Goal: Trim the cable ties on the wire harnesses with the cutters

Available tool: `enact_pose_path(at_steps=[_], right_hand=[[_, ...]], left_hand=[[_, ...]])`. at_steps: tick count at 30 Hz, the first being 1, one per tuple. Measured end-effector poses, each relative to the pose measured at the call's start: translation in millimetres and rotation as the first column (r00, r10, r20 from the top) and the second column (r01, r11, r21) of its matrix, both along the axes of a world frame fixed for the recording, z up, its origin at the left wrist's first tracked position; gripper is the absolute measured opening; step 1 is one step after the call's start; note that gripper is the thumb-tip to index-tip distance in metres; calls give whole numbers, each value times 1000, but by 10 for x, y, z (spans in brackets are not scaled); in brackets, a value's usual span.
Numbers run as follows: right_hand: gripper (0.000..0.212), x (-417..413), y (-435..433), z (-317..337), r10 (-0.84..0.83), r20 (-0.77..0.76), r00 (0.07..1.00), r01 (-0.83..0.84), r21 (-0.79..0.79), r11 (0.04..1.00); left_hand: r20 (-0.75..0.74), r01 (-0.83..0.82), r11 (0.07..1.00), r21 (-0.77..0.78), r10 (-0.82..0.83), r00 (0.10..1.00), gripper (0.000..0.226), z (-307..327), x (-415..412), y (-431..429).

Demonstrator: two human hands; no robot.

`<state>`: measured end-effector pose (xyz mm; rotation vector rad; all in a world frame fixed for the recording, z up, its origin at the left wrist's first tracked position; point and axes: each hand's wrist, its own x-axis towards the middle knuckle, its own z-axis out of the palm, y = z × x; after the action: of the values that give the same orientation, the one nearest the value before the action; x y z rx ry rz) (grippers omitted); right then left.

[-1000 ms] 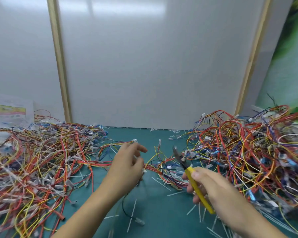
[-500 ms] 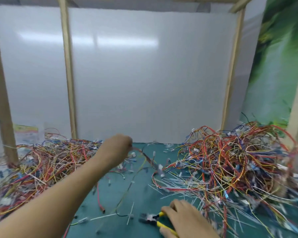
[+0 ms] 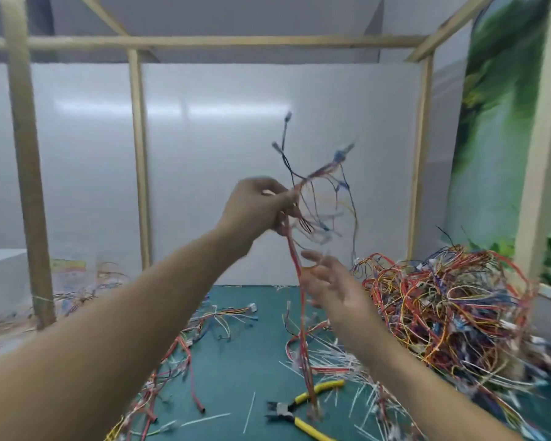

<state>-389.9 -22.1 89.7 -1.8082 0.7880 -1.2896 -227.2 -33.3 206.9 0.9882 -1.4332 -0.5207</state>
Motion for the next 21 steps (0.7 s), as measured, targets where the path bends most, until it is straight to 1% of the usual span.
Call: enact_pose_path(at_steps=[2, 3, 4, 5, 7, 9, 10, 11, 12, 14, 15, 16, 17, 18, 19, 20, 21], right_hand=[[30, 18, 23, 173, 39, 149, 988, -51, 80, 996], [26, 6, 4, 231, 32, 178, 983, -54, 121, 991], [22, -26, -43, 275, 8, 169, 986, -33, 148, 988], [20, -71, -117, 305, -22, 138, 990, 1, 154, 988], [23, -228, -301, 396, -111, 41, 993, 105, 120, 987], [25, -475, -535, 589, -286, -103, 953, 289, 17, 957], [26, -634, -667, 718, -383, -185, 905, 379, -58, 923], [27, -803, -814, 856, -493, -263, 829, 466, -161, 870], [27, -978, -964, 999, -596, -331, 732, 533, -268, 803], [25, -1325, -1246, 1226, -756, -400, 518, 625, -427, 653], [24, -1481, -1360, 1279, -812, -438, 385, 653, -492, 576], [25, -1595, -1426, 1287, -838, -499, 219, 668, -549, 501], [32, -1665, -1495, 1250, -833, -553, 12, 678, -607, 414], [46, -1654, -1514, 1188, -785, -606, -130, 697, -619, 362], [61, -1580, -1520, 1115, -745, -640, -189, 704, -617, 352], [67, -1423, -1461, 1002, -741, -659, -130, 684, -601, 414], [64, -1226, -1342, 876, -748, -664, 10, 620, -583, 525]], left_hand=[[-44, 66, 996, 51, -64, 997, 17, -239, -175, -41], [-61, 98, 992, 75, -93, 994, 15, -350, -247, -70], [-77, 129, 987, 95, -122, 990, 15, -441, -302, -99], [-100, 168, 980, 110, -157, 982, 15, -509, -334, -130], [-152, 236, 964, 119, -217, 964, 18, -609, -356, -181], [-137, 233, 966, 112, -217, 966, 17, -707, -337, -225], [-110, 220, 968, 117, -208, 972, 16, -764, -325, -238], [-90, 216, 968, 127, -206, 975, 13, -829, -304, -260], [-79, 224, 964, 142, -215, 974, 11, -901, -278, -281], [-66, 249, 951, 186, -240, 968, 8, -1048, -231, -315], [-68, 257, 943, 211, -248, 966, 7, -1125, -213, -324], [-74, 262, 937, 232, -252, 965, 7, -1205, -197, -327], [-68, 261, 934, 245, -252, 965, 7, -1289, -174, -336], [-57, 253, 928, 273, -247, 967, 7, -1371, -148, -330], [-28, 247, 924, 290, -250, 968, 7, -1459, -106, -317], [18, 234, 922, 310, -252, 968, 8, -1548, -57, -288], [73, 215, 922, 322, -251, 965, 8, -1651, -3, -271]])
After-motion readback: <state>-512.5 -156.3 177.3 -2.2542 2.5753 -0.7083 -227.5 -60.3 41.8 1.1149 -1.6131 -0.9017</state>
